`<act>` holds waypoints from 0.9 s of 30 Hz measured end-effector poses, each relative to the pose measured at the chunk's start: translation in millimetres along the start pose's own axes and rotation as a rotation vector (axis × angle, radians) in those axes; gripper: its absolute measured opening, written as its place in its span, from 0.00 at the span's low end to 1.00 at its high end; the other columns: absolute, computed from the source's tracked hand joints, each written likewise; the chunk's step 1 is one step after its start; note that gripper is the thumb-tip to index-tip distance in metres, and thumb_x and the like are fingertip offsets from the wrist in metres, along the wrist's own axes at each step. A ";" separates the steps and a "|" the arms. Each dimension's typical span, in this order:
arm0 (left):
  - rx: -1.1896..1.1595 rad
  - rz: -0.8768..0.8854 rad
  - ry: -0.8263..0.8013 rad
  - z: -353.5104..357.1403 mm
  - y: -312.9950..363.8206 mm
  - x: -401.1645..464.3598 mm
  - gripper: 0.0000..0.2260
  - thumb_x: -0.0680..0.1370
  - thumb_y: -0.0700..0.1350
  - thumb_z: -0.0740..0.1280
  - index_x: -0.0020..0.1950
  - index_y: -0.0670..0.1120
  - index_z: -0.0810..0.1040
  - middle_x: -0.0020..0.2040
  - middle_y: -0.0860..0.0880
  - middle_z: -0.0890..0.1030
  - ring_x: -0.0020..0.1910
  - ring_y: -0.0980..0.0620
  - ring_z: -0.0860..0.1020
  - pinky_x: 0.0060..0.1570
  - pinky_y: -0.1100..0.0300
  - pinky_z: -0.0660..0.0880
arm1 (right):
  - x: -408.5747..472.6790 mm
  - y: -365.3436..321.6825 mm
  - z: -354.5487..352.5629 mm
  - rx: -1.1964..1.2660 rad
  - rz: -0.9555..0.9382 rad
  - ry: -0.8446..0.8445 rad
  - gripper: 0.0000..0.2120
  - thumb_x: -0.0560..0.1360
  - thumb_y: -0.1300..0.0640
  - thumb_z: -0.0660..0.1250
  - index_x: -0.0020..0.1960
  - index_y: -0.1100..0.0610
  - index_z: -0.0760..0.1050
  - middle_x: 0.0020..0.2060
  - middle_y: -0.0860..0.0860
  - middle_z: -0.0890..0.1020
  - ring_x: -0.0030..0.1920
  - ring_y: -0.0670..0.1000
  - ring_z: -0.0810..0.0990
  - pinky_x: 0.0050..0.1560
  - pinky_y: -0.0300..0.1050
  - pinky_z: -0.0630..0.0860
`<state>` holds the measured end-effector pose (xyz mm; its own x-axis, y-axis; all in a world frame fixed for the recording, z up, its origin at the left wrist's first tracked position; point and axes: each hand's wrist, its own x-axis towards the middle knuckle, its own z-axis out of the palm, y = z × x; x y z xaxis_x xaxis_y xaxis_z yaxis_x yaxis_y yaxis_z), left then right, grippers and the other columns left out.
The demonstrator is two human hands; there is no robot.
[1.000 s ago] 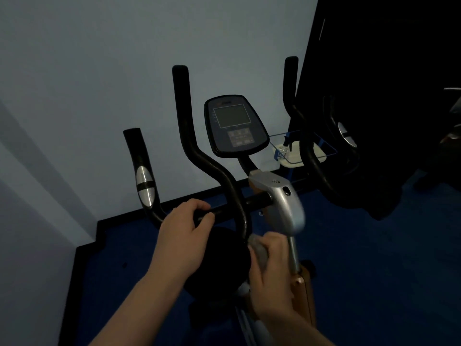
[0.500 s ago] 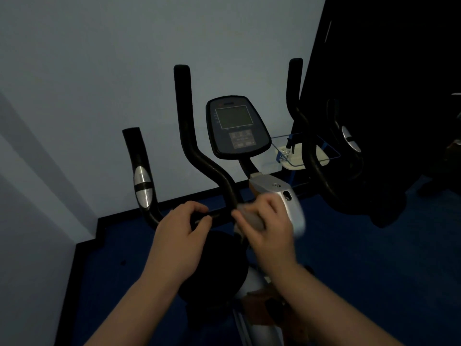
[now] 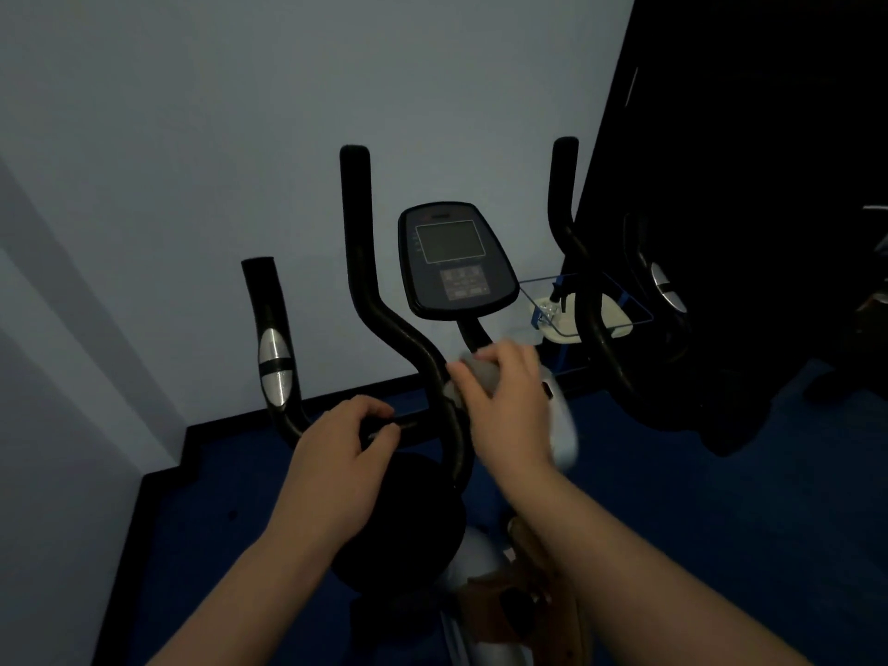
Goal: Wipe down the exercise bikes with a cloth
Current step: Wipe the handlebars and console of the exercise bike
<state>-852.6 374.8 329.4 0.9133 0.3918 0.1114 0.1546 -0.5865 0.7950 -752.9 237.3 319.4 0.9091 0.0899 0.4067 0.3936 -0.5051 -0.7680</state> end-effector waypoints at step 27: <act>-0.021 0.351 0.451 -76.8 -10.6 84.9 0.15 0.74 0.43 0.60 0.59 0.46 0.77 0.64 0.51 0.75 0.64 0.52 0.70 0.66 0.54 0.64 | 52.4 -38.6 34.6 -0.155 -0.434 -0.119 0.20 0.70 0.65 0.72 0.59 0.50 0.80 0.54 0.46 0.78 0.55 0.45 0.73 0.55 0.38 0.71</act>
<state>-805.6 468.8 376.2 0.6565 0.4425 0.6109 -0.1408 -0.7237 0.6756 -715.7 291.2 353.2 0.6783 0.4137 0.6072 0.7233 -0.5210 -0.4531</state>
